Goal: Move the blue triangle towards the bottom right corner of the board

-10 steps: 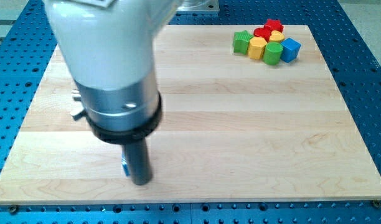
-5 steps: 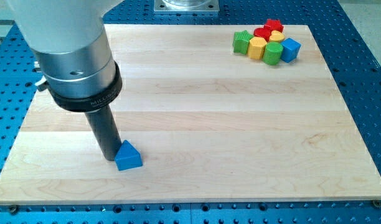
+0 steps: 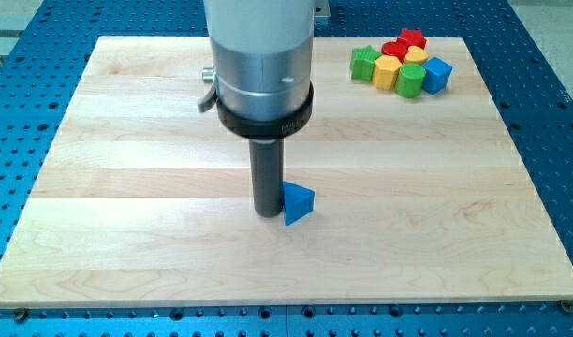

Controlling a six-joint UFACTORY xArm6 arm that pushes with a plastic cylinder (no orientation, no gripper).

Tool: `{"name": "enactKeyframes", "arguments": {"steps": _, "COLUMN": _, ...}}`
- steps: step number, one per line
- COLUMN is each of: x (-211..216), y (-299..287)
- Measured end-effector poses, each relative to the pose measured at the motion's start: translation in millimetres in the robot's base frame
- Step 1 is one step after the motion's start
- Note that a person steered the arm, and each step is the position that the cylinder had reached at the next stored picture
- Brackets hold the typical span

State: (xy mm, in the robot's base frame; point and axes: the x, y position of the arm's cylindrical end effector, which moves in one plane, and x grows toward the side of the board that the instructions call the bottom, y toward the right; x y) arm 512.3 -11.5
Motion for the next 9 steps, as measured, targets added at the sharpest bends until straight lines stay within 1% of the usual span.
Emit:
{"name": "enactKeyframes", "arguments": {"steps": 1, "x": 0, "y": 47}}
{"name": "enactKeyframes", "arguments": {"steps": 2, "x": 0, "y": 107}}
{"name": "enactKeyframes", "arguments": {"steps": 3, "x": 16, "y": 136}}
{"name": "enactKeyframes", "arguments": {"steps": 5, "x": 38, "y": 123}}
{"name": "enactKeyframes", "arguments": {"steps": 6, "x": 52, "y": 171}}
{"name": "enactKeyframes", "arguments": {"steps": 7, "x": 55, "y": 212}}
{"name": "enactKeyframes", "arguments": {"steps": 8, "x": 58, "y": 205}}
{"name": "enactKeyframes", "arguments": {"steps": 9, "x": 81, "y": 155}}
